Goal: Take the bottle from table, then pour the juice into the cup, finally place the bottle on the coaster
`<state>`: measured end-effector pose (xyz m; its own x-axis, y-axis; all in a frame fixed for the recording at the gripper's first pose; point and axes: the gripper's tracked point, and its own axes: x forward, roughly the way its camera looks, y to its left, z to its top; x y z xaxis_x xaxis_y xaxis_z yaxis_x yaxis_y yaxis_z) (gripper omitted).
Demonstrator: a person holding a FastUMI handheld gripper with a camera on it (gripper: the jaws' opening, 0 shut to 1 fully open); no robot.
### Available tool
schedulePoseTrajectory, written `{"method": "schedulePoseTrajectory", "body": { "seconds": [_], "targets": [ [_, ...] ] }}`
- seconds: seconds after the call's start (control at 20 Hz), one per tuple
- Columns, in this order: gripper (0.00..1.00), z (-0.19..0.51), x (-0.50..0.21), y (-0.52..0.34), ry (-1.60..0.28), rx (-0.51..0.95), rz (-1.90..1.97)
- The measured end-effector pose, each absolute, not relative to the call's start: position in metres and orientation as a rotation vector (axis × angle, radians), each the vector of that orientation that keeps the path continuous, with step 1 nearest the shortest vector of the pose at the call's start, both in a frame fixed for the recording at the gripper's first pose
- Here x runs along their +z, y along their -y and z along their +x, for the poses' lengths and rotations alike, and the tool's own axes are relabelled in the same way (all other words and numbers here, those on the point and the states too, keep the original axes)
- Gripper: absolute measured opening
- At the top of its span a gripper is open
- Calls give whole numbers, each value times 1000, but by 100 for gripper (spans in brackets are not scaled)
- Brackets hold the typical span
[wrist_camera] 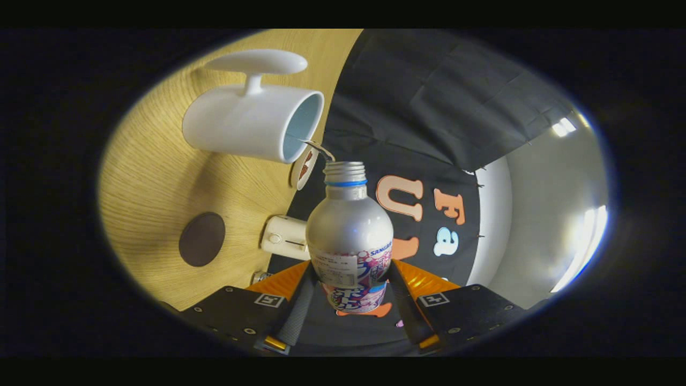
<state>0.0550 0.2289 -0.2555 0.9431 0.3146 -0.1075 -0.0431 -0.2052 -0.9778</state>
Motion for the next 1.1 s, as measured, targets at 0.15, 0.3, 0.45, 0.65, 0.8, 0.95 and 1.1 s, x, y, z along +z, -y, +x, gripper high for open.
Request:
{"method": "schedulePoseTrajectory", "body": {
  "seconds": [0.15,0.3,0.45,0.65,0.8,0.95,1.1],
  "targets": [
    [76,60,-250,-234,222,327,-1770],
    [75,62,-248,-235,232,326,-1781],
    [75,63,-248,-237,242,329,-1794],
    [75,64,-247,-239,253,330,-1806],
    [75,65,-244,-237,255,323,-1819],
    [75,66,-243,-238,265,322,-1827],
    [75,67,-240,-239,280,321,-1840]
  ]
}}
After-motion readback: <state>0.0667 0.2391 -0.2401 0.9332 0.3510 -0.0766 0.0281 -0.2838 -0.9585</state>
